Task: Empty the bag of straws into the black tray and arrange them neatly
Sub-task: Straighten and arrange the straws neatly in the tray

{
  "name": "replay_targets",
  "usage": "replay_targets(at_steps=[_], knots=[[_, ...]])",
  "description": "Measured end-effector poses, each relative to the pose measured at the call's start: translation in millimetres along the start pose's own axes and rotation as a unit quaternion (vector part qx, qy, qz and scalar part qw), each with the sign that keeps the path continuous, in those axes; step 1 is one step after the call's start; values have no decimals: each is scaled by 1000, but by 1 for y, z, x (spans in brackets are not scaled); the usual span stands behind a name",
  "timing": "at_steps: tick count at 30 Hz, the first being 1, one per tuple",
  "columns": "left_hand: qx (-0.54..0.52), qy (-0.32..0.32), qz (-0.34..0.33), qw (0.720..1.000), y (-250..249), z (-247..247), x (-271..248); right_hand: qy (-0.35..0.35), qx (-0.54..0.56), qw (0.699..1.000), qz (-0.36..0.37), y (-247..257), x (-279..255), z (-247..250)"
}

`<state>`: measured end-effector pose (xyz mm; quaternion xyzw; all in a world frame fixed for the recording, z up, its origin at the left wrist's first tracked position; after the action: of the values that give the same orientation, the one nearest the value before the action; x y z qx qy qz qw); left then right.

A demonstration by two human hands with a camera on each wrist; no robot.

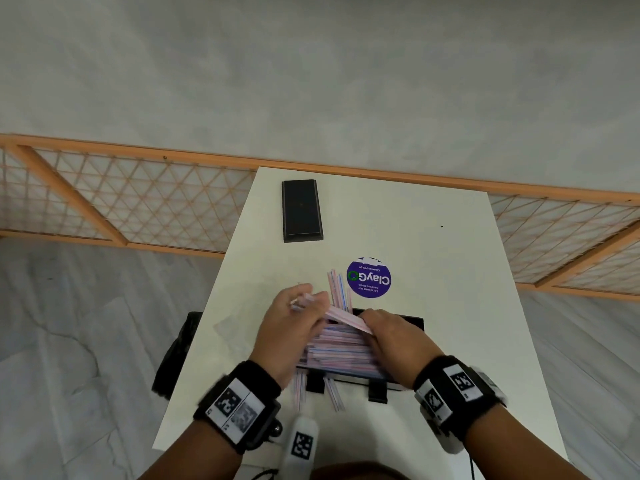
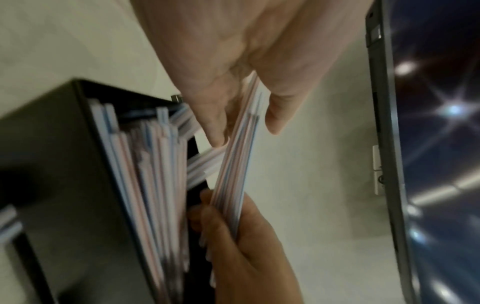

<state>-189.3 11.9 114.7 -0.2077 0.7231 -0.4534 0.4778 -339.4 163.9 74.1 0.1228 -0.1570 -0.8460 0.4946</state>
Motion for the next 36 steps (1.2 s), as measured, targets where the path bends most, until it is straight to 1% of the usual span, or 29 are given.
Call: replay_targets(at_steps=[1, 3, 5, 6, 7, 8, 9, 10, 11, 12, 13, 14, 15, 16, 18, 21, 24, 28, 31, 34, 36], knots=[[30, -18, -20, 999, 1, 7, 4, 9, -2, 1000, 2, -4, -1, -2], [84, -31, -60, 994, 2, 18, 8, 17, 2, 1000, 3, -9, -5, -4], [133, -35, -98, 986, 4, 24, 10, 0, 24, 1000, -7, -11, -9, -1], [166, -29, -126, 978, 6, 25, 10, -13, 37, 999, -10, -11, -11, 0], [211, -17, -161, 964, 8, 26, 8, -23, 49, 998, -14, -10, -13, 2], [269, 3, -208, 940, 9, 26, 6, -29, 58, 998, -15, -9, -15, 2], [331, 28, -267, 905, 11, 25, 2, -26, 63, 998, -15, -7, -16, 3], [390, 60, -333, 856, 14, 24, -1, -16, 68, 997, -11, -6, -18, 2], [444, 95, -395, 799, 19, 22, -3, 2, 70, 997, -9, -4, -18, 0], [490, 124, -442, 741, 27, 20, -4, 21, 72, 997, -9, -3, -18, -3], [526, 141, -470, 695, 35, 17, -4, 40, 65, 997, -12, -3, -17, -4], [553, 148, -483, 663, 44, 15, -1, 50, 60, 997, -11, -3, -15, -6], [571, 147, -491, 641, 51, 13, 3, 62, 59, 996, -21, -1, -11, -5], [586, 146, -495, 625, 57, 12, 6, 74, 64, 995, -31, 1, -7, -4], [606, 140, -507, 597, 67, 10, 13, 124, 65, 989, -51, 7, 5, 2], [601, 118, -541, 577, 76, 10, 19, 184, 63, 978, -77, 14, 19, 8], [595, 100, -561, 568, 80, 14, 23, 191, 95, 969, -122, 13, 26, 8], [611, 67, -561, 554, 82, 18, 25, 213, 101, 960, -150, 13, 29, 8], [618, 51, -556, 553, 80, 19, 27, 211, 96, 963, -135, 12, 29, 10], [624, 48, -548, 555, 77, 20, 29, 182, 80, 975, -99, 10, 27, 21], [623, 52, -543, 561, 77, 20, 30, 162, 70, 982, -75, 7, 26, 28]])
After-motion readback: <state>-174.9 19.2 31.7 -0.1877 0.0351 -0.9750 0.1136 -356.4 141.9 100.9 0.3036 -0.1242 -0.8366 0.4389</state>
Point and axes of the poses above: each hand's wrist, its own x-axis towards the middle knuckle, its own z-axis out of the back of the hand, y = z × x, the point moved 1 cm from there along x, towards the middle knuckle, and after that the axes turned 12 degrees about -y, right-handed, at the moved point
